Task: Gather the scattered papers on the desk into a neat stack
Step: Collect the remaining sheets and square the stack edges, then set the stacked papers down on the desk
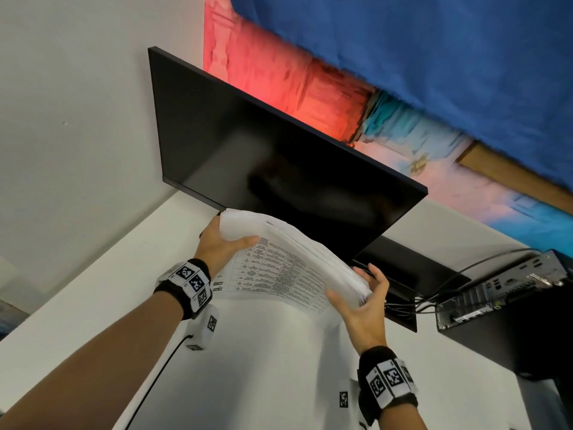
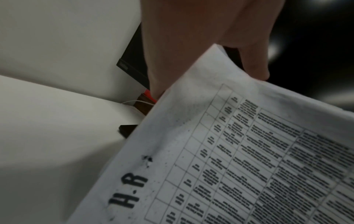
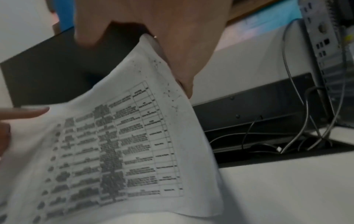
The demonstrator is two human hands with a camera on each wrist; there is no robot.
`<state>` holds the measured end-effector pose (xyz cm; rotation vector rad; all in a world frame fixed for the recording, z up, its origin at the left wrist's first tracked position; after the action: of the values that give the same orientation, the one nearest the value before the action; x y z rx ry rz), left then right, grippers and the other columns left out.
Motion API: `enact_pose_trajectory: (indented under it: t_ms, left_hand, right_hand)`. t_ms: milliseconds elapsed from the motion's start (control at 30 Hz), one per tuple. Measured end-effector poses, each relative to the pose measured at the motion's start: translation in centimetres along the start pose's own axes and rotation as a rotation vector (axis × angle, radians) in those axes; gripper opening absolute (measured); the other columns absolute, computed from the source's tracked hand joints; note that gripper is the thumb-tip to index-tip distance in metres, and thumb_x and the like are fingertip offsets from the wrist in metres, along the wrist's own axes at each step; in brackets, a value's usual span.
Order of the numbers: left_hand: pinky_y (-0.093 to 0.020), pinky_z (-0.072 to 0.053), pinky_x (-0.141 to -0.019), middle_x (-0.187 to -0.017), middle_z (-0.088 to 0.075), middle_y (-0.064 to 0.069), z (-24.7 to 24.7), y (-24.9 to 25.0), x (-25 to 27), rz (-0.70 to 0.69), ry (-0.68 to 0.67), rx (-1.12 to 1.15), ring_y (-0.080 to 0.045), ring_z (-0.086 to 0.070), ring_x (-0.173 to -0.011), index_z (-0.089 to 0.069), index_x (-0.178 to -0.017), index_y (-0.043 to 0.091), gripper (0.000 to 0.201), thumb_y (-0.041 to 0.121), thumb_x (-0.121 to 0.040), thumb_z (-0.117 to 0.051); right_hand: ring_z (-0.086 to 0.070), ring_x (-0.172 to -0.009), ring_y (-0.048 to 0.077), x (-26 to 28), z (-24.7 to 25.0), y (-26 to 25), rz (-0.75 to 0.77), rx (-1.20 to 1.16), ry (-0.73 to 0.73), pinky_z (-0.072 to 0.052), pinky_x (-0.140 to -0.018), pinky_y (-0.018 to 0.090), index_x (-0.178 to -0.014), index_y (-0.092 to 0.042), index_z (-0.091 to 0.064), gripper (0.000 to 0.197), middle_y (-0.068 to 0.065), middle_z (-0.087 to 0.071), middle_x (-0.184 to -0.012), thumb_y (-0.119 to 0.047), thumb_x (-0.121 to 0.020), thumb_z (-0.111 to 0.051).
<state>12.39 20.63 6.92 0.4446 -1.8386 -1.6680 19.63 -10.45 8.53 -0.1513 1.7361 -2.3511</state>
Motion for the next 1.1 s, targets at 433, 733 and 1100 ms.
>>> enact_pose_trajectory:
  t_ms: [433, 733, 1100]
  left_hand:
    - [-0.035, -0.058, -0.086, -0.110, -0.072, 0.001, -0.4, -2.2, 0.6, -0.088, -0.156, -0.036, -0.014, -0.069, -0.100, -0.063, -0.117, 0.025, 0.035, 0.013, -0.087, -0.076]
    - [-0.041, -0.055, -0.077, -0.089, -0.072, -0.009, 0.5, 2.8, 1.6, -0.446, -0.127, -0.367, -0.027, -0.068, -0.085, -0.066, -0.098, 0.006, 0.023, 0.029, -0.096, -0.063]
    - [-0.027, -0.031, -0.064, -0.076, -0.051, 0.009, 2.9, 15.4, 6.5, -1.071, -0.112, -0.680, -0.010, -0.040, -0.071, -0.064, -0.081, 0.004, 0.024, 0.023, -0.094, -0.058]
  right_hand:
    - [-0.065, -0.103, 0.026, 0.6, 0.1, 2.8, -0.313, -0.248, 0.190, -0.050, -0.068, 0.027, -0.128, -0.010, -0.057, 0.042, 0.009, -0.067, -0.113, -0.005, -0.088, -0.068]
    - [-0.043, -0.130, 0.027, 0.1, 2.3, -3.5, 0.163, 0.407, 0.254, -0.042, -0.108, 0.047, -0.141, -0.012, -0.042, 0.078, 0.013, -0.046, -0.141, -0.018, -0.076, -0.084]
    - [-0.071, -0.089, 0.008, 1.2, -6.2, -12.0, 0.490, 0.500, -0.324, -0.052, -0.070, 0.008, -0.119, -0.010, -0.062, 0.024, -0.001, -0.072, -0.097, -0.022, -0.099, -0.056]
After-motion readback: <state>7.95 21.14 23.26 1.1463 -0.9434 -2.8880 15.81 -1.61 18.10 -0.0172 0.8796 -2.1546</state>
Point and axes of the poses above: each hand's wrist, its own x-axis away from the middle knuckle, its own z-axis out of the back of the hand, y = z × x, the point moved 5 cm from there along -x, towards the middle knuckle
